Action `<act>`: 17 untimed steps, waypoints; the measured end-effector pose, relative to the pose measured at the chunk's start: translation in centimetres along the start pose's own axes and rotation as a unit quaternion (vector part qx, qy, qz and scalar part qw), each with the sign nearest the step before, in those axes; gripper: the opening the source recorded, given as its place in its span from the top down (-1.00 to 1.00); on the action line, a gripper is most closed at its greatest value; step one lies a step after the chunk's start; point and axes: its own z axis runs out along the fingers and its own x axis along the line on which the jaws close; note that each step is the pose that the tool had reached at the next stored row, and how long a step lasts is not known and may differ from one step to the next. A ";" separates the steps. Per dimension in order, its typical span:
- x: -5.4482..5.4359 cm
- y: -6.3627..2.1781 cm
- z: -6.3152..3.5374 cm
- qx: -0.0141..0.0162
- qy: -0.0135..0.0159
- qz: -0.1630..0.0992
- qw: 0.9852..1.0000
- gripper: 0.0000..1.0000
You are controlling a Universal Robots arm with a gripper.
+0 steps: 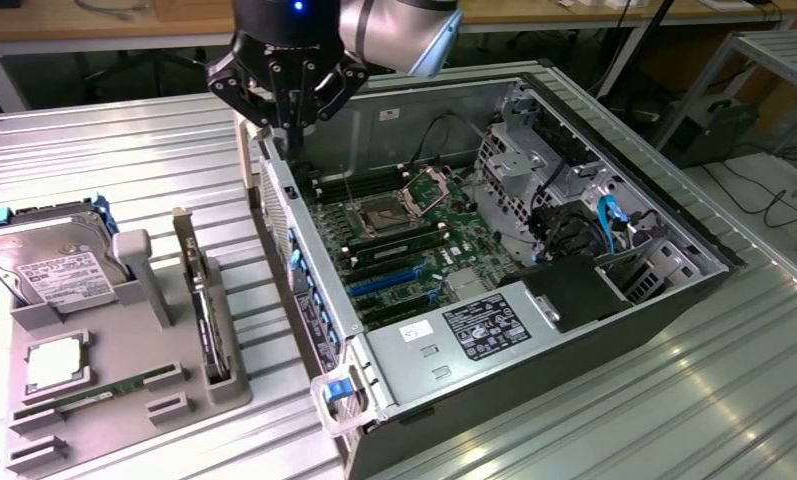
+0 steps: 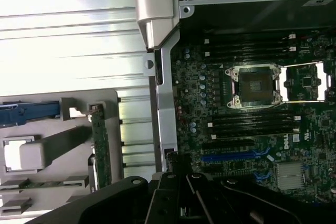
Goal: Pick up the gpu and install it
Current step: 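Reach for the gpu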
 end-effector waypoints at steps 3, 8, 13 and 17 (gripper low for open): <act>0.1 -0.01 0.00 0.000 0.000 0.000 1.000 0.79; 0.3 -0.02 -0.01 0.000 0.000 0.000 1.000 0.79; 0.4 -0.04 -0.01 0.000 0.000 0.000 1.000 0.79; 0.6 -0.06 -0.01 0.000 0.000 0.000 1.000 0.79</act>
